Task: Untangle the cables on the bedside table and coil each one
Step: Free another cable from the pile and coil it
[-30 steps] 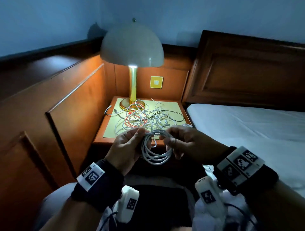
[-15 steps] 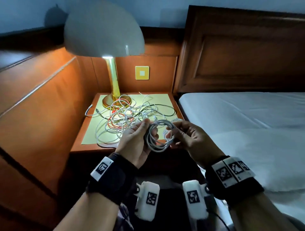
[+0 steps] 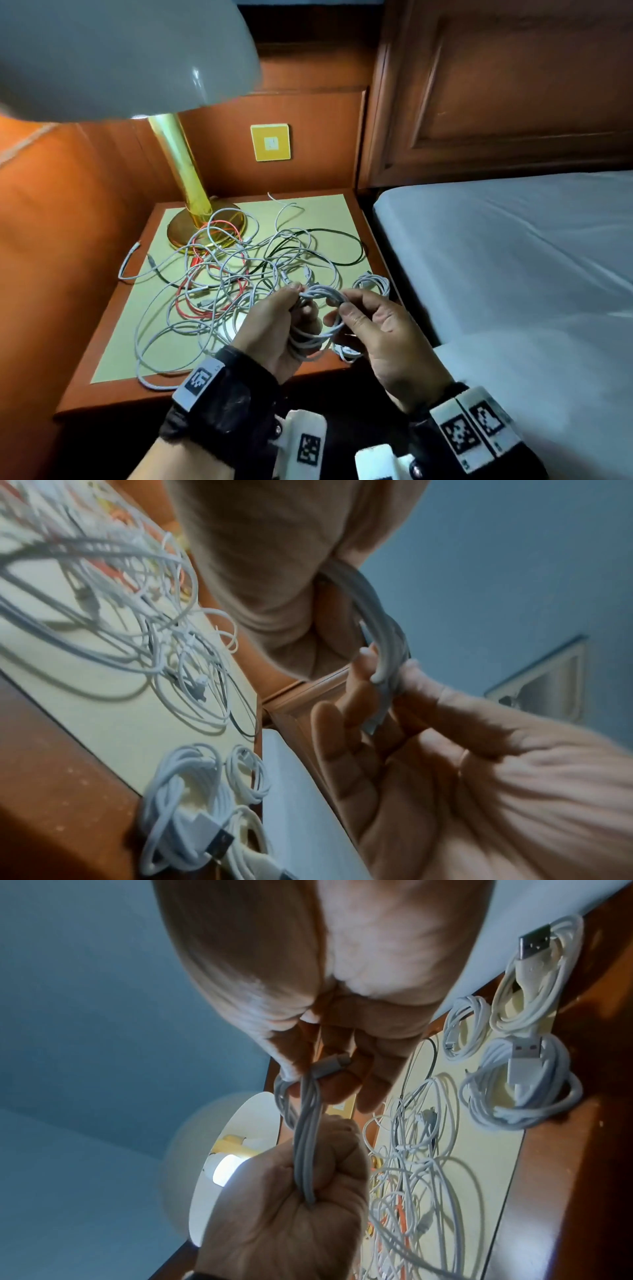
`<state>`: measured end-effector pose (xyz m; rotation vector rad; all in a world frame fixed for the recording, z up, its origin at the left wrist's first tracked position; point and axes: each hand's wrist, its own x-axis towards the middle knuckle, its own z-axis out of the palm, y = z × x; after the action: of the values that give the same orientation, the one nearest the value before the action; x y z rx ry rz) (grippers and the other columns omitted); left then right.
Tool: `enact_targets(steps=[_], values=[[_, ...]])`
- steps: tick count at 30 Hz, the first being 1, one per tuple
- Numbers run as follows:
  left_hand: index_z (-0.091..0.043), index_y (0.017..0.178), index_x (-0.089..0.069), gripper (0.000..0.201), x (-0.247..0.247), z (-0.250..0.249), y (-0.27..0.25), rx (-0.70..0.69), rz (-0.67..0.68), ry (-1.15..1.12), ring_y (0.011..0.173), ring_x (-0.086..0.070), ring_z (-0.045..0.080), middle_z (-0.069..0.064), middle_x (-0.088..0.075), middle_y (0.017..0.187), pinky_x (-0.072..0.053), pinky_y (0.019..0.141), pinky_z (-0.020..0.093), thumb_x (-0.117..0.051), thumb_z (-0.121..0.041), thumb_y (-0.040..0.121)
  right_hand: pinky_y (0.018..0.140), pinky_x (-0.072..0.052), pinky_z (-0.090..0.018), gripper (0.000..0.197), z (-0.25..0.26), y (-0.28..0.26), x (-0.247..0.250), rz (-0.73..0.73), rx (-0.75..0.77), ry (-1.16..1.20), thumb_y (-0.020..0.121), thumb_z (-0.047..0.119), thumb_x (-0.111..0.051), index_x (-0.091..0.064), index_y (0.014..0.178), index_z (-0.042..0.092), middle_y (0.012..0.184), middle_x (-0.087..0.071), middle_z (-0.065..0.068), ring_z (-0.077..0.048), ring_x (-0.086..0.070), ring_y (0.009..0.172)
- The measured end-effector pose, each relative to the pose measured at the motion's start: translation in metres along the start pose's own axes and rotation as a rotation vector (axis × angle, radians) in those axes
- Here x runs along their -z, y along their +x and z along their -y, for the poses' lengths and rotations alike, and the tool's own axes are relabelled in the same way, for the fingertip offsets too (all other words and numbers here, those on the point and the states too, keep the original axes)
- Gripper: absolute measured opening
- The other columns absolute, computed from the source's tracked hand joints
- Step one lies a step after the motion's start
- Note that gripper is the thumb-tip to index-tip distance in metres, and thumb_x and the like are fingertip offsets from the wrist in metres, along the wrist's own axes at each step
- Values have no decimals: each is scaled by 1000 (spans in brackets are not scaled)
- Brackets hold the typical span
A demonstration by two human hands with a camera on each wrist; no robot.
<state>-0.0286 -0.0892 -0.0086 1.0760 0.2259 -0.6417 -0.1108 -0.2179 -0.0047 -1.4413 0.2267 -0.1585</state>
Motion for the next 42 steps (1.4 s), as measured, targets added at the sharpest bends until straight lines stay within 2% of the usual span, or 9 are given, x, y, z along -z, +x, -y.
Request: enact_targets(steps=[4,9,15,18,21,27,30,32,42], values=[[-12,81,-48,28,-17,5,20,-87,-42,63,52,-42,14,3,-42,59,-38,45,22,-39,-18,107,85,-59,-41,14,-5,12,22,-62,-15,-180,98,23,-61,-73,100,29,89,-76,-5,-21,-73,87],[-11,80,-60,31,-24,18,37,-364,-13,453,58,-46,20,4,-54,59,-35,57,28,-44,-16,106,80,-60,-35,14,-13,13,47,-205,-66,-296,92,30,-69,-74,103,24,80,-76,5,-9,-73,76],[-17,98,-64,29,-23,16,37,-390,-7,585,66,-58,25,9,-68,84,-46,61,34,-53,-43,97,84,-60,-47,12,-9,11,59,-274,-61,-274,91,33,-70,-75,96,24,73,-74,0,-15,-73,74],[-16,99,-61,26,-7,9,44,-386,-86,1108,76,-61,26,8,-67,93,-44,66,32,-45,-36,103,84,-59,-50,9,-9,10,65,-332,-34,-283,91,33,-70,-76,87,26,71,-73,-3,-17,-71,71],[-15,99,-61,17,5,4,48,-254,-78,1554,88,-59,24,6,-66,98,-47,73,32,-45,-20,101,82,-59,-52,13,-9,9,69,-381,-42,-277,92,30,-70,-74,84,21,68,-72,-5,-16,-68,65],[-21,118,-64,30,14,7,60,-95,4,1527,109,-62,26,4,-64,125,-53,96,37,-44,-12,98,74,-58,-40,13,-7,7,74,-392,-58,-280,92,28,-69,-73,85,18,69,-73,-7,-21,-67,63],[-20,130,-61,35,13,5,61,-95,34,1554,122,-56,24,3,-60,135,-44,101,27,-43,-12,101,74,-57,-40,14,-7,5,77,-398,-63,-323,93,27,-68,-73,87,15,70,-73,-7,-19,-65,60],[-19,141,-53,40,13,2,62,-89,6,1531,130,-52,24,4,-55,144,-41,108,31,-41,-15,103,75,-58,-43,15,-8,6,79,-403,-75,-324,93,26,-69,-73,87,13,69,-73,-8,-19,-64,61],[-18,150,-37,50,54,-19,61,-93,-159,1570,131,-51,28,7,-52,145,-42,108,38,-44,-34,103,84,-59,-54,18,-14,53,76,-452,-105,-321,91,23,-71,-73,76,13,68,-74,-5,-27,-74,76]])
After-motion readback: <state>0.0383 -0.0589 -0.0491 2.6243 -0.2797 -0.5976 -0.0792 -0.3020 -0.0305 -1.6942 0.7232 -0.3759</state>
